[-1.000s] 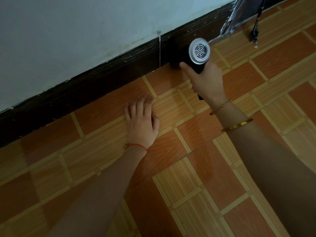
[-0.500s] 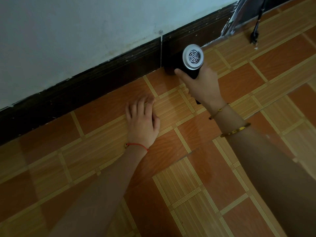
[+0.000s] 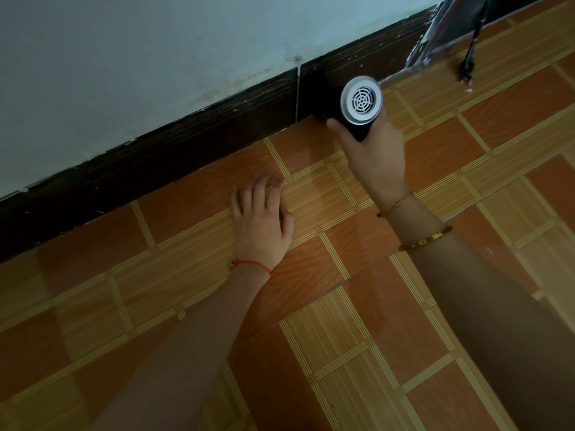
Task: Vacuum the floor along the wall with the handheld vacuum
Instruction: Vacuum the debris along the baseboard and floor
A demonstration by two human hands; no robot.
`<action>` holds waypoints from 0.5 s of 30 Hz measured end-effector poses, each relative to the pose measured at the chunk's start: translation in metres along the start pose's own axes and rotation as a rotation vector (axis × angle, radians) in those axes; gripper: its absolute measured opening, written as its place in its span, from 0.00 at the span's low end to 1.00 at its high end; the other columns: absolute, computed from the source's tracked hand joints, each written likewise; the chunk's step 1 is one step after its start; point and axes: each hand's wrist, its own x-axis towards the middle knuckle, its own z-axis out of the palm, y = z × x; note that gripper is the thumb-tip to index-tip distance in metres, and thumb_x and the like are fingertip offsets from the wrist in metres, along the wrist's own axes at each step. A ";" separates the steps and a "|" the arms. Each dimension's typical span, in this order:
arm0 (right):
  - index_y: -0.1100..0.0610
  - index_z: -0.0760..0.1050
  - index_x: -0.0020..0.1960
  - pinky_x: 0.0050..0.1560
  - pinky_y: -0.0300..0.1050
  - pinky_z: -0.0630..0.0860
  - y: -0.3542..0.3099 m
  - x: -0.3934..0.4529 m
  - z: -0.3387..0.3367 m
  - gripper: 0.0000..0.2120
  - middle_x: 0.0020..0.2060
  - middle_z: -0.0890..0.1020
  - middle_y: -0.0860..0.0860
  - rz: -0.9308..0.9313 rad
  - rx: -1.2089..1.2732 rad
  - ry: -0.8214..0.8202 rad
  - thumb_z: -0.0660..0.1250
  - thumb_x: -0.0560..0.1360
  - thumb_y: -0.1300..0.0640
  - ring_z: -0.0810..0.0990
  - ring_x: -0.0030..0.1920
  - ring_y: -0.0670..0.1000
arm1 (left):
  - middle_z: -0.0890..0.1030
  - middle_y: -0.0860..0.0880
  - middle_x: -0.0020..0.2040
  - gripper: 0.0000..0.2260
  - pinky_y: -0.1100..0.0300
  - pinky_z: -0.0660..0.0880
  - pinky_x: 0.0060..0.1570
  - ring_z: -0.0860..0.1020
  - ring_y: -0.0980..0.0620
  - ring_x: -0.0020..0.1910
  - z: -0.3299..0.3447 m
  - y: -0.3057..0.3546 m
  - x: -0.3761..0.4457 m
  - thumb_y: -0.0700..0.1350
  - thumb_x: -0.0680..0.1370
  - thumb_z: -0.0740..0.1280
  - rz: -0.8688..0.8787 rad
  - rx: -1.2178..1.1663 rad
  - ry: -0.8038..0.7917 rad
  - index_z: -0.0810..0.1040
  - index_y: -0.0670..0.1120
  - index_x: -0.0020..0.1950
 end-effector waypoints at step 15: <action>0.58 0.68 0.72 0.52 0.45 0.80 -0.005 -0.003 0.003 0.37 0.56 0.83 0.49 0.053 0.050 0.031 0.69 0.72 0.36 0.82 0.55 0.50 | 0.72 0.44 0.71 0.23 0.37 0.59 0.74 0.67 0.43 0.72 -0.001 0.000 0.000 0.50 0.78 0.56 0.000 0.004 0.005 0.71 0.46 0.72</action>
